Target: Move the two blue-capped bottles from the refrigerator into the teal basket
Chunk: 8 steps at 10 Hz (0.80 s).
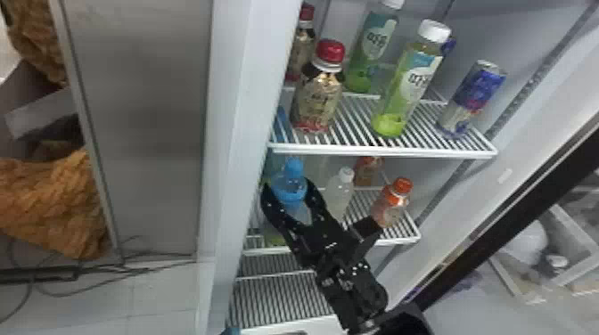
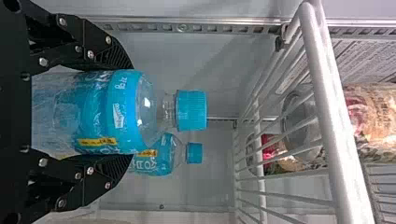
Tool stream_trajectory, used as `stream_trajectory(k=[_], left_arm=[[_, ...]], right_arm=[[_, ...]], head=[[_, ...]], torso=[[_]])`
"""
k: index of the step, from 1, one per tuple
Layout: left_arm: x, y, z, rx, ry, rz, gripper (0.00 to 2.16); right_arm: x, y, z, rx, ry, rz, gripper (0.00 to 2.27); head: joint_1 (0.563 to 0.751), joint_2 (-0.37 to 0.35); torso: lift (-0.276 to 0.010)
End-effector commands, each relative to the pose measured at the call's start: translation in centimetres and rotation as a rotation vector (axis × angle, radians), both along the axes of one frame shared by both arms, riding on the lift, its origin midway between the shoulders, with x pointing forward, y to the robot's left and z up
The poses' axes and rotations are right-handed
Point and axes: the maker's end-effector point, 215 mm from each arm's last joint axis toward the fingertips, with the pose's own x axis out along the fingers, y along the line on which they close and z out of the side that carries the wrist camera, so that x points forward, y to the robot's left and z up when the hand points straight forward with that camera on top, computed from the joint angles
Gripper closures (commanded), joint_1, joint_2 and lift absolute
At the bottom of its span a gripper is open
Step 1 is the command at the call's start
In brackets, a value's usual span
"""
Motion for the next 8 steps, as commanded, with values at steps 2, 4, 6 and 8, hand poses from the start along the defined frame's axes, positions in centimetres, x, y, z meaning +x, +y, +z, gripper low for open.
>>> stream_trajectory(k=[2,4,6,8], left_arm=[[0.0,0.0,0.1,-0.004,0.000,0.002,1.17],[0.0,0.0,0.0,-0.004,0.002,0.002,1.17],[0.0,0.0,0.1,-0.007,0.002,0.005,1.17],[0.0,0.0,0.1,-0.006,0.004,0.007,1.17]], right_arm=[[-1.1,-0.5,1.6,0.004,-0.029,-0.009,0.57],[-3.0,-1.3,2.9,0.004,-0.046,-0.022,0.57],[-5.6,-1.8,4.3,0.010,-0.041,-0.030,0.57],[-8.0,-2.0,5.1,-0.008,-0.014,-0.032,0.57]], head=[[0.695,-0.350],[0.695,-0.350],[0.695,-0.350],[0.695,-0.350]], torso=[[-0.168],[-0.168],[-0.168],[-0.168]])
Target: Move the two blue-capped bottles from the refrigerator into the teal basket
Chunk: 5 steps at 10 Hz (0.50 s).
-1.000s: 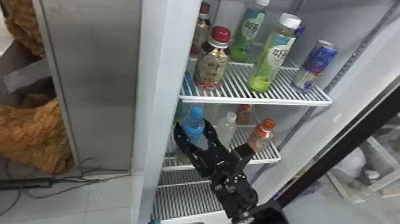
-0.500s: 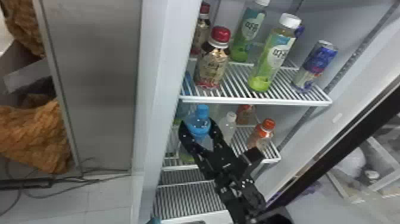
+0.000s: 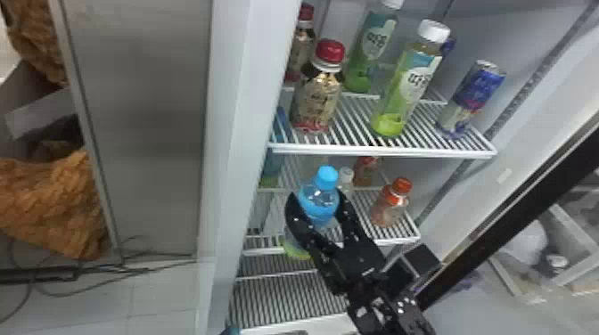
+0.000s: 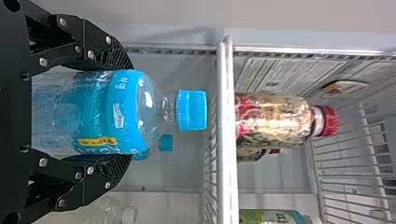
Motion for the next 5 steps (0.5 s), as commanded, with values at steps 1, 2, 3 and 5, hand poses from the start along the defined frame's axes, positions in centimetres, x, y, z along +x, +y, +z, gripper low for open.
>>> stream_trajectory(k=[1,2,3,5], left_arm=[[0.0,0.0,0.0,-0.001,0.000,0.000,1.17],[0.0,0.0,0.0,0.001,0.000,0.001,1.17],[0.0,0.0,0.0,0.001,0.000,0.001,1.17],[0.0,0.1,0.0,0.002,0.000,0.002,1.17]], right_arm=[[-1.4,-0.5,0.7,-0.016,0.014,-0.001,0.57],[-2.4,-0.6,0.5,-0.030,0.032,0.007,0.57],[-3.4,-1.0,0.3,-0.032,0.046,0.012,0.57],[-5.0,-1.3,-0.1,-0.018,0.096,0.034,0.57]], head=[[0.695,-0.350],[0.695,-0.350],[0.695,-0.350],[0.695,-0.350]], torso=[[-0.168],[-0.168],[-0.168],[-0.168]])
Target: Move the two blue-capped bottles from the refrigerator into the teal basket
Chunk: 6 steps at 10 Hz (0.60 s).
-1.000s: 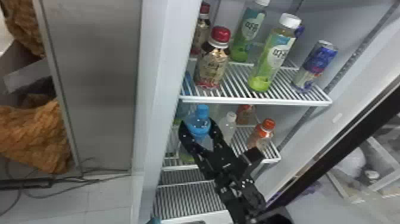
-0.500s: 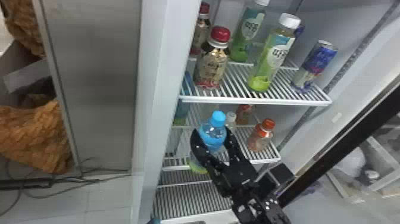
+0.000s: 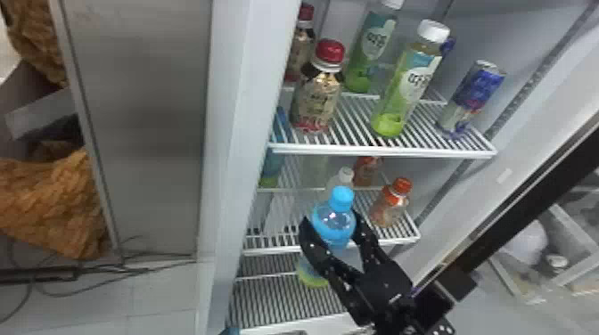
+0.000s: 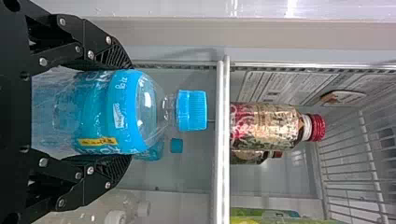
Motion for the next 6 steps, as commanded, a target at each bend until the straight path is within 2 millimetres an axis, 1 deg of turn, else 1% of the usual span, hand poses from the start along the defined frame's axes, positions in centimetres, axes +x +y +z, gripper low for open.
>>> stream_trajectory(k=[1,2,3,4,6], left_arm=[[0.0,0.0,0.0,0.000,0.000,0.001,1.17],[0.0,0.0,0.0,0.000,0.000,0.001,1.17],[0.1,0.1,0.0,0.001,0.000,0.002,1.17],[0.0,0.1,-0.1,0.000,0.002,0.003,1.17],[0.0,0.2,-0.1,0.001,0.002,0.004,1.17]], right_arm=[[-1.1,-0.1,0.0,0.018,0.045,0.014,0.57],[-1.6,0.3,0.1,0.042,0.066,0.046,0.57],[-2.4,0.7,0.8,0.046,0.082,0.071,0.57],[-3.2,1.2,1.5,0.037,0.101,0.091,0.58],[-4.9,2.2,2.1,0.024,0.158,0.137,0.58]], head=[[0.695,-0.350],[0.695,-0.350],[0.695,-0.350],[0.695,-0.350],[0.695,-0.350]], torso=[[-0.168],[-0.168],[-0.168],[-0.168],[-0.168]])
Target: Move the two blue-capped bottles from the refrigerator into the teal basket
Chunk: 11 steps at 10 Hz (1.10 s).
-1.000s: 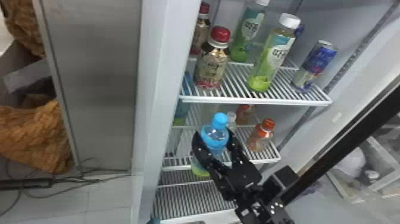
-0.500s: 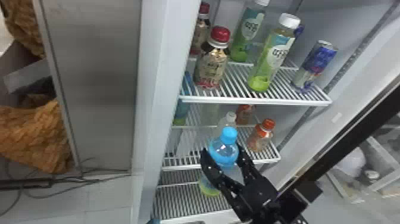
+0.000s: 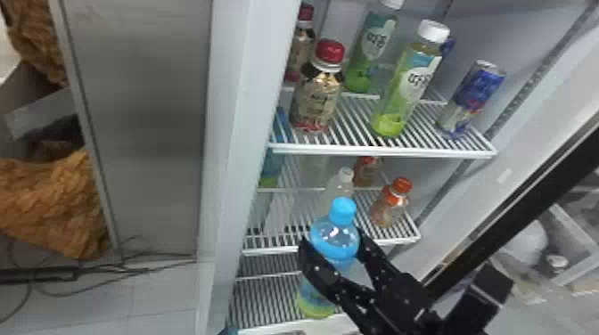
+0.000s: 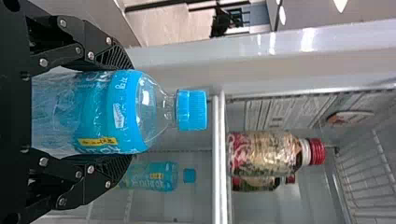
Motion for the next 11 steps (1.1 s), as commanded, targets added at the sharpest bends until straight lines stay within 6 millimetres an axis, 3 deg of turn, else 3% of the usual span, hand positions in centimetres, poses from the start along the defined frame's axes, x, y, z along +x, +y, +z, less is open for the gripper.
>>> stream_trajectory(k=[1,5,7,11], left_arm=[[0.0,0.1,-0.2,0.007,0.000,0.000,1.17],[0.0,0.2,-0.3,0.012,-0.003,-0.003,1.17],[0.0,0.2,-0.4,0.015,-0.003,-0.004,1.17],[0.0,0.3,-0.6,0.024,-0.003,-0.002,1.17]], right_arm=[[-1.4,0.9,0.2,-0.012,0.057,0.038,0.58],[-4.4,3.1,-1.9,-0.023,0.238,0.141,0.58],[-6.3,3.8,-4.6,-0.011,0.369,0.196,0.58],[-7.8,4.2,-6.9,0.012,0.471,0.254,0.59]], head=[[0.695,-0.350],[0.695,-0.350],[0.695,-0.350],[0.695,-0.350]], torso=[[-0.168],[-0.168],[-0.168],[-0.168]])
